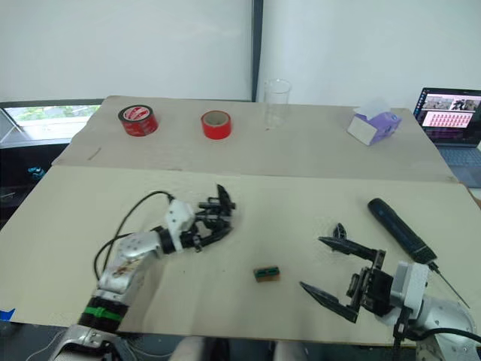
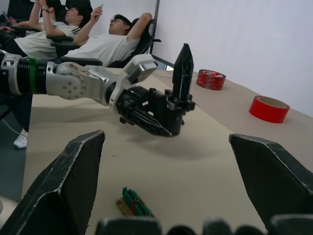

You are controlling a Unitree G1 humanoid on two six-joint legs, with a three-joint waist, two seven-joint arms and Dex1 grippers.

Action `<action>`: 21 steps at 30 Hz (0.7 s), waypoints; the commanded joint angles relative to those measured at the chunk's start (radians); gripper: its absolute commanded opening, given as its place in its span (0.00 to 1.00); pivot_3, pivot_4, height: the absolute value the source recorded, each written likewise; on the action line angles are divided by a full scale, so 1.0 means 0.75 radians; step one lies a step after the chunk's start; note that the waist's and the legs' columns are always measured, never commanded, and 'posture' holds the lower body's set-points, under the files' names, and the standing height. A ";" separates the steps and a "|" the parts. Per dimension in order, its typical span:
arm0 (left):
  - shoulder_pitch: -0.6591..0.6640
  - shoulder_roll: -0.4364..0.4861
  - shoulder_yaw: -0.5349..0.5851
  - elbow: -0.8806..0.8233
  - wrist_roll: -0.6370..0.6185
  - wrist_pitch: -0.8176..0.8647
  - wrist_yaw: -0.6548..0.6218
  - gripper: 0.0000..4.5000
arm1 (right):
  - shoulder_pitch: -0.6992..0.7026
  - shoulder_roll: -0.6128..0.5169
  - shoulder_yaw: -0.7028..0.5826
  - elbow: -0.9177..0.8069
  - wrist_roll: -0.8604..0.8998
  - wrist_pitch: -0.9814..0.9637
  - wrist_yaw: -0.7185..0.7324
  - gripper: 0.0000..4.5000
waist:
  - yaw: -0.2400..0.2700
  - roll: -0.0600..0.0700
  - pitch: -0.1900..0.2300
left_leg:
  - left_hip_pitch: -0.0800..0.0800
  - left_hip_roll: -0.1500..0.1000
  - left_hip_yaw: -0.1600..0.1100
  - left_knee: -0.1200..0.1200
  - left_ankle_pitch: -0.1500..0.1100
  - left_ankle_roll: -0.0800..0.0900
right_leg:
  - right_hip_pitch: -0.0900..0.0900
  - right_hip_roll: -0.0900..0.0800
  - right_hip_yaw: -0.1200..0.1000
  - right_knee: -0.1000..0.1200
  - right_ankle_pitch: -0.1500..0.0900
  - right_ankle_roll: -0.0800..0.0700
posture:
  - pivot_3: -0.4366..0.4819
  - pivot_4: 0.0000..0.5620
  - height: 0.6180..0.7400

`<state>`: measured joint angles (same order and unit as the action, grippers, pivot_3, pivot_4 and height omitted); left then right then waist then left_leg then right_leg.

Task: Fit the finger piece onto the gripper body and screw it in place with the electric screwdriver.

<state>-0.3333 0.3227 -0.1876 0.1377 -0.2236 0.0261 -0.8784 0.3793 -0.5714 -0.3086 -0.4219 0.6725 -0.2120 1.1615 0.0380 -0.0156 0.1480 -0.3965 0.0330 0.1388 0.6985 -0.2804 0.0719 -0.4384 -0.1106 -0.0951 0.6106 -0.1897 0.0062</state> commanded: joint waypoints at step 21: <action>-0.142 -0.196 -0.200 0.214 0.211 -0.075 0.010 0.53 | 0.047 -0.014 -0.018 -0.102 0.017 -0.002 -0.012 1.00 | 0.012 0.002 -0.001 | 0.000 -0.001 -0.003 0.002 -0.001 0.004 | 0.001 -0.002 0.000 0.000 0.000 0.000 | 0.48 0.27 1.00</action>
<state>-0.4225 0.2024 -0.3131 0.2981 -0.0772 -0.0111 -0.8730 0.4179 -0.5709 -0.3218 -0.4453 0.6720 -0.2245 1.1656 0.0471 -0.0143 0.1472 -0.3970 0.0324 0.1367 0.7004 -0.2812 0.0751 -0.4376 -0.1124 -0.0951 0.6101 -0.1896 0.0060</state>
